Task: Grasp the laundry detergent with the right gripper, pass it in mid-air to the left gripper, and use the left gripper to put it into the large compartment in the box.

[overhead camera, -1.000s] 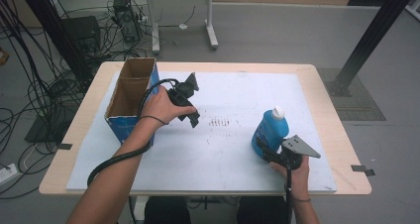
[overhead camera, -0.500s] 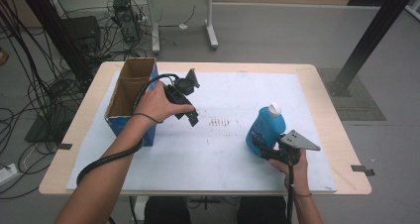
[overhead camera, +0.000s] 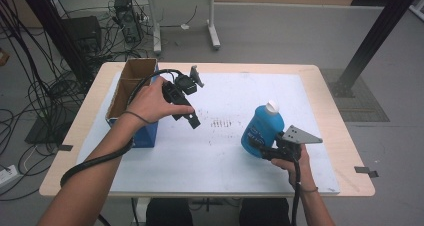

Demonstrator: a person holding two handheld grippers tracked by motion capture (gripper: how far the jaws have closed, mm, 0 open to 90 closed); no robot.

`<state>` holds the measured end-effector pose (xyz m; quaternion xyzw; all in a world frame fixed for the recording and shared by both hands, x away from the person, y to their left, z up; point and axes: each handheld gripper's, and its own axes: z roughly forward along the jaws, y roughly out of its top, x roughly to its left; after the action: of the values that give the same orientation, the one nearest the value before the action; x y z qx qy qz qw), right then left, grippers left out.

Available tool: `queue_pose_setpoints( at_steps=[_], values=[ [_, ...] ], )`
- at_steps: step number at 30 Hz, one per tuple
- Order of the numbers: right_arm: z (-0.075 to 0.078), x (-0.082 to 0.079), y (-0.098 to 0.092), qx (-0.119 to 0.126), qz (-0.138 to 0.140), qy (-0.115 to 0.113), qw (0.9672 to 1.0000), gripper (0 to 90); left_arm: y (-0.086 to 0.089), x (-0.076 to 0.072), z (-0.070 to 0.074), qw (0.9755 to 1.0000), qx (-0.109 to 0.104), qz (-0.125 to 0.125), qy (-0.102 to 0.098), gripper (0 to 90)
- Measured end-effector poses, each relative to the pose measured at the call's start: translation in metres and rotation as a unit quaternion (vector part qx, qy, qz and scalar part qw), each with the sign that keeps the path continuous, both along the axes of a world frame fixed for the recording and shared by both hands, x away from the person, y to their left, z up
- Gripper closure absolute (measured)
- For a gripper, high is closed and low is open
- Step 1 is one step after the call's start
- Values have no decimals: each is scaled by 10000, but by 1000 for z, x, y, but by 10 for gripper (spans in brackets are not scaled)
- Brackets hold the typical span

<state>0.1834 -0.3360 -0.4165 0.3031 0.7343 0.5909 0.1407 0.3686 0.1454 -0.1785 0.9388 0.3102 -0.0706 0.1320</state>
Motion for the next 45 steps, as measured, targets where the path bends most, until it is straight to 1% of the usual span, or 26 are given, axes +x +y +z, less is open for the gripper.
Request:
queue_pose_setpoints(
  at_steps=[3,5,7,8,9,10,12,18,19,21,22,23,24,25,26,27,28,29,31,34,35,36,39,40,43,45],
  values=[
    [4,8,-1,-22,237,1,9997,424,-2,-5,7,9999,13,-141,-60,72],
    [5,13,-1,-29,375,6,9993,424,-2,-9,11,9997,-31,-219,-112,72],
    [7,17,-1,-19,477,13,9989,424,-2,-13,16,9994,-57,-309,-151,73],
    [7,18,-1,-13,514,19,9987,423,-3,-16,20,9991,-60,-376,-202,73],
    [7,18,-1,-13,514,19,9987,423,-3,-16,20,9991,-60,-376,-202,73],
    [9,22,0,-9,628,9,9980,424,-3,-18,24,9988,-97,-441,-204,73],
    [11,27,1,-13,769,6,9970,424,-5,-21,29,9982,-84,-532,-262,73],
    [16,42,5,89,1220,31,9925,423,-10,-27,39,9963,-120,-802,-292,71],
    [16,42,5,89,1220,31,9925,423,-10,-27,39,9963,-120,-802,-292,72],
    [21,48,7,54,1390,19,9903,423,-13,-30,43,9954,-130,-899,-310,72],
    [23,49,8,24,1429,10,9897,423,-13,-30,45,9948,-148,-959,-309,72],
    [23,49,8,24,1429,10,9897,423,-13,-30,45,9948,-148,-959,-309,73],
    [26,53,9,-41,1546,0,9880,423,-14,-31,47,9942,-178,-1021,-301,73],
    [26,53,9,-41,1546,0,9880,423,-14,-31,47,9942,-178,-1021,-301,73],
    [28,57,12,-97,1664,-4,9860,423,-15,-31,48,9936,-173,-1077,-304,73],
    [29,58,12,-116,1713,8,9851,423,-15,-32,50,9931,-180,-1115,-328,73],
    [30,61,13,-134,1788,-2,9838,423,-15,-32,50,9931,-180,-1115,-328,73],
    [31,63,14,-136,1843,13,9828,423,-16,-31,52,9926,-191,-1164,-301,73],
    [31,66,16,-140,1944,21,9808,423,-17,-32,54,9915,-219,-1243,-309,73],
    [33,70,19,-133,2047,23,9787,423,-21,-34,58,9902,-169,-1352,-317,73],
    [33,70,19,-133,2047,23,9787,423,-21,-34,58,9902,-169,-1352,-317,72],
    [35,72,22,-137,2125,10,9771,423,-23,-36,60,9896,-162,-1389,-332,72],
    [38,75,27,-188,2249,-1,9742,423,-25,-38,63,9884,-199,-1468,-327,72],
    [39,76,28,-209,2273,-12,9736,423,-27,-39,65,9878,-180,-1512,-330,72],
    [41,78,34,-269,2390,-18,9706,423,-31,-41,67,9869,-150,-1574,-328,71],
    [43,80,37,-287,2473,2,9685,423,-32,-41,68,9860,-182,-1629,-305,71]
  ],
)
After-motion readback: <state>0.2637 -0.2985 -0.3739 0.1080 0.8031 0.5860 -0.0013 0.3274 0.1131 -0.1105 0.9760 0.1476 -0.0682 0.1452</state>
